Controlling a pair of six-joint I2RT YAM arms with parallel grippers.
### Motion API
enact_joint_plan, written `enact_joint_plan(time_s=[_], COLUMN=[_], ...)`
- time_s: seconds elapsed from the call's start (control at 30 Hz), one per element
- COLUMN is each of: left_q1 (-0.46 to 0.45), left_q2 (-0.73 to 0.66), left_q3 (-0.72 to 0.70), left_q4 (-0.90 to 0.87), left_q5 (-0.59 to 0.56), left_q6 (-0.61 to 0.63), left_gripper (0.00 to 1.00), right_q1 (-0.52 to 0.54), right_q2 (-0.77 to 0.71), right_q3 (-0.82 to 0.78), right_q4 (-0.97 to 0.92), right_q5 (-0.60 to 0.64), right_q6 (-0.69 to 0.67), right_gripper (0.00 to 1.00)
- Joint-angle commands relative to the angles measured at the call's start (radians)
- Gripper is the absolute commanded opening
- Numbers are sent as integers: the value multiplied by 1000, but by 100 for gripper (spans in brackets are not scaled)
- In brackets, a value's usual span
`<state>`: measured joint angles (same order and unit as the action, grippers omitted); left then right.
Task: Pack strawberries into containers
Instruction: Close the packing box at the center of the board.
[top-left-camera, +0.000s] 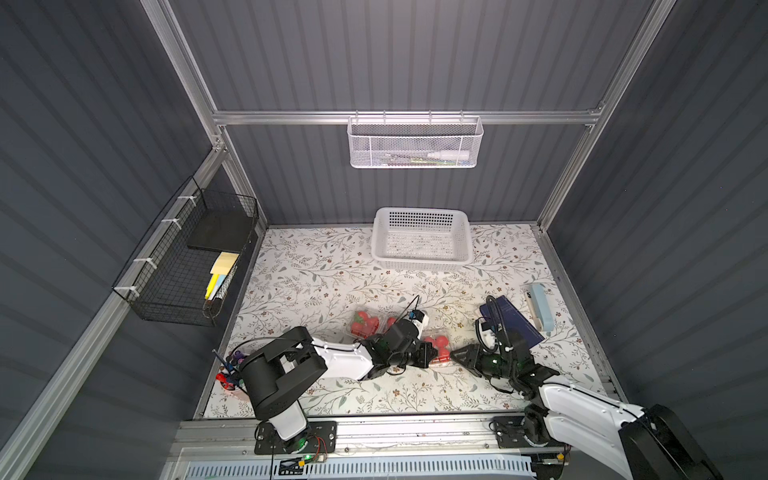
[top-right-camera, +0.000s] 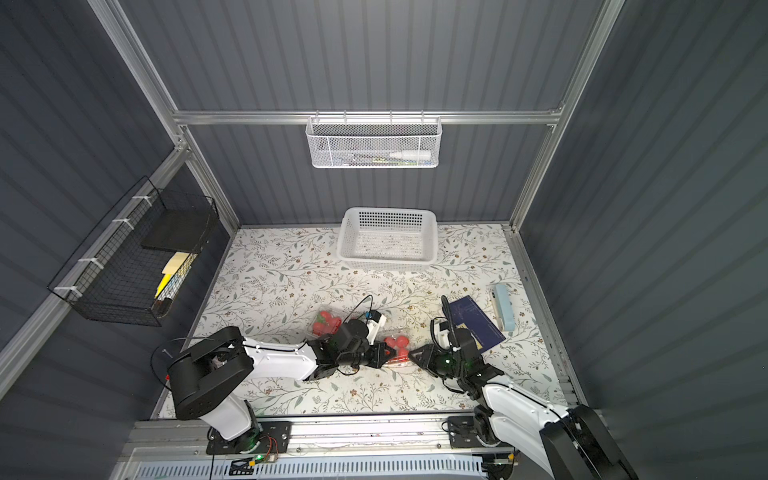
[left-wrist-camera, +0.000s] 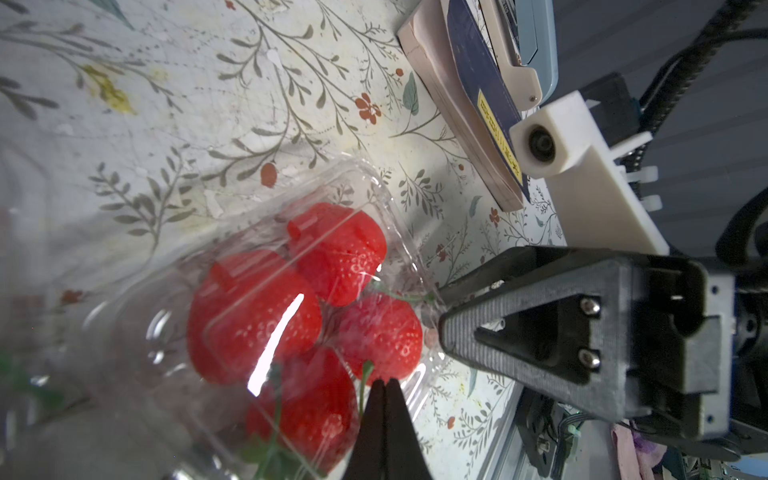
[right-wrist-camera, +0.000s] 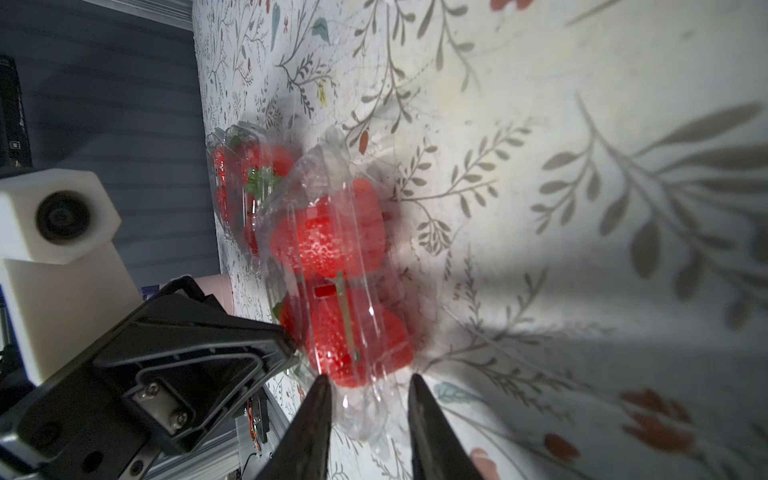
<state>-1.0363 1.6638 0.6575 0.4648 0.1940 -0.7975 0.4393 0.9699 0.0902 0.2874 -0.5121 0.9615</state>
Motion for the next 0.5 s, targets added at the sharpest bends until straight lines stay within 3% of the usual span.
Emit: enact_joint_plan(time_s=[0.0, 0.3, 0.4, 0.47], left_q1=[1, 0, 1, 0], left_q2=[28, 36, 32, 15], left_q3=[-29, -36, -32, -17], left_q4=[-25, -14, -22, -61], left_q5=[9, 18, 21, 24], left_q6=[-5, -11, -8, 1], left_gripper=[0, 0, 0, 0], right_q1=[8, 10, 10, 10], right_q2=[3, 13, 20, 8], right_q3=[-9, -7, -2, 20], right_q4=[4, 9, 0, -63], right_q5=[6, 12, 10, 18], right_q6=[3, -4, -11, -38], right_gripper=[28, 23, 29, 40])
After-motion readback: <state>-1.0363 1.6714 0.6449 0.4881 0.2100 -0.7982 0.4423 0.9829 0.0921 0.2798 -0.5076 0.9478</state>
